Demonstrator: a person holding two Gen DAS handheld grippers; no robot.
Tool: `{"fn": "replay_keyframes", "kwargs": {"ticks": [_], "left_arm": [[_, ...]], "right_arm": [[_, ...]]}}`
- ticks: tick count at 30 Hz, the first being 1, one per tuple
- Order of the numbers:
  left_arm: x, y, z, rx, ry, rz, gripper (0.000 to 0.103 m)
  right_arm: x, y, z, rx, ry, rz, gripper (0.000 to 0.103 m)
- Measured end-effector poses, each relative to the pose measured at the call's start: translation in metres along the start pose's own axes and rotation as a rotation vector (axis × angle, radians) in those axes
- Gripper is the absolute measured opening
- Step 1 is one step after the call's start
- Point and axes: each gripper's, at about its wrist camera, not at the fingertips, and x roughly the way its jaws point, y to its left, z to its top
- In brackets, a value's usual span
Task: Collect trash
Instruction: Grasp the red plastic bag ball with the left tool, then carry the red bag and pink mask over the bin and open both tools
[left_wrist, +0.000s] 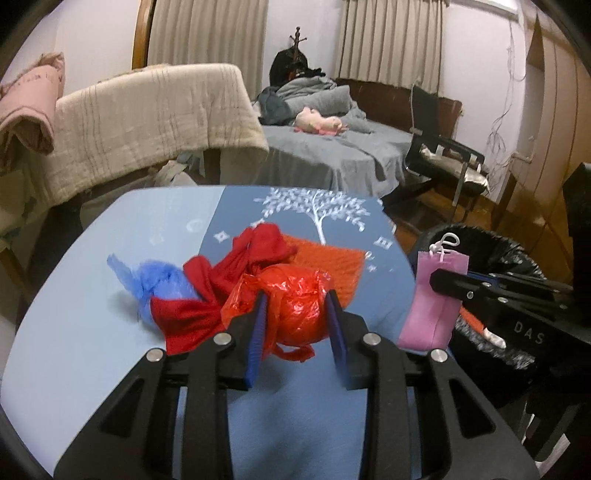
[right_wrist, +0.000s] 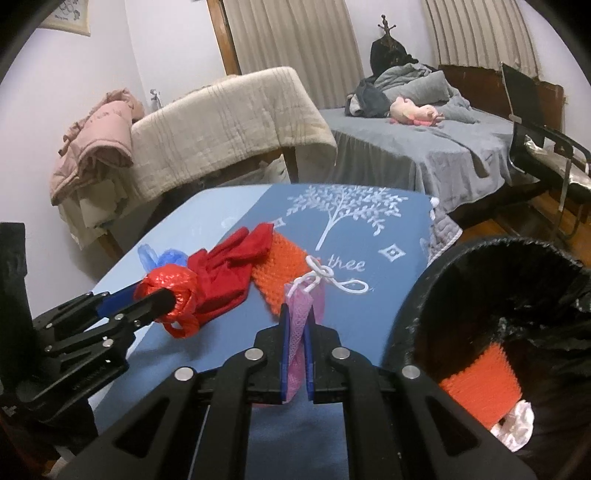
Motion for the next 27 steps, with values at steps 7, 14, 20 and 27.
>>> {"fn": "replay_keyframes", "kwargs": {"ticks": [7,14,20,27], "left_arm": [[-0.009,-0.019,0.018,0.021,-0.045,-0.038,0.030],[-0.013,-0.050,0.031,0.064,-0.082,-0.094,0.030],[-0.013,-0.085,0.037,0.105,-0.098,-0.161,0.030],[-0.010,-0.125,0.040,0.145,-0.107,-0.240,0.030]], "right_arm": [[-0.026,-0.015,0.011,0.003,-0.052,-0.032,0.007],[-0.054,-0.038,0.018,0.014,-0.100,-0.084,0.007],[-0.077,-0.064,0.019,0.036,-0.130,-0.135,0.007],[-0.100,-0.094,0.016,0.064,-0.156,-0.197,0.007]]}}
